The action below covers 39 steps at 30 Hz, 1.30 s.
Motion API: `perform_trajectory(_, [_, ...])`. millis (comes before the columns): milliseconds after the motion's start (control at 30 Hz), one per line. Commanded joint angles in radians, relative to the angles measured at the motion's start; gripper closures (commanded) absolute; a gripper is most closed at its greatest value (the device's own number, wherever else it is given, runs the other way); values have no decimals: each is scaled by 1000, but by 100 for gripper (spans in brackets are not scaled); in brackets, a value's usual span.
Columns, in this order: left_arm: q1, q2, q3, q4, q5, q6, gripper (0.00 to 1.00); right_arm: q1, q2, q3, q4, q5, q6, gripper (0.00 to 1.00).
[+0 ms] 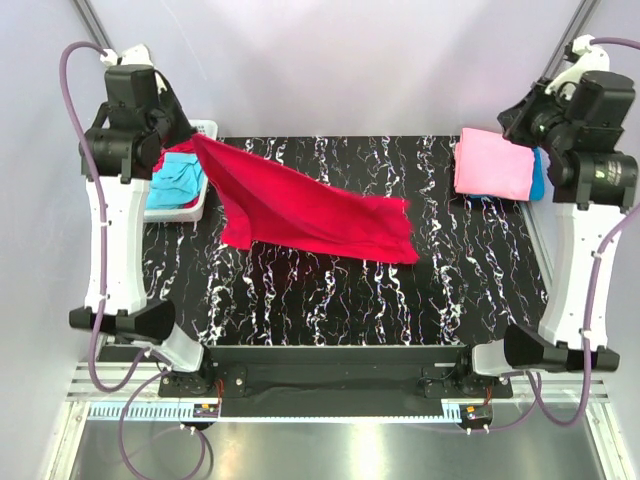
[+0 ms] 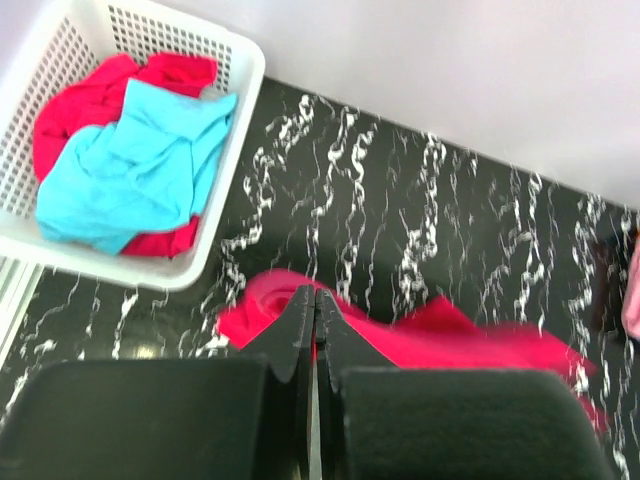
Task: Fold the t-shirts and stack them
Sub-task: Flatten the tshirt out
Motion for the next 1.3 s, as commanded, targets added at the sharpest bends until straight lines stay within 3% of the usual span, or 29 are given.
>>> perform_trajectory(0, [4,-181,-82,50,40,36,100,3,-115,-25,-45,-36,-29,100])
perform_trajectory(100, [2,-282,-176,51,44,39,100,3,-180,-101,-50,-74,-11,100])
perform_trajectory(300, [2,-428,-447,97,76,11,100,3,-292,-543,114,-278,89,100])
perform_trajectory(333, [1,-446,-483,108,80,7,100,5,-301,-647,167,-313,107,96])
perform_trajectory(500, [0,-509,-632,131,67,-3,100,36,-281,-798,291,-369,187,75])
perform_trajectory(567, [0,-522,-674,134,60,-19,100,65,-234,-821,329,-372,219,75])
perform_trajectory(633, [-1,-551,-725,151,46,-36,100,168,-177,-856,393,-355,245,76])
perform_trajectory(967, [-18,-640,-940,163,-14,-95,100,342,174,-849,708,-461,301,74])
perform_trajectory(1267, [-26,-654,-997,194,21,-99,100,396,558,-538,844,-588,333,68])
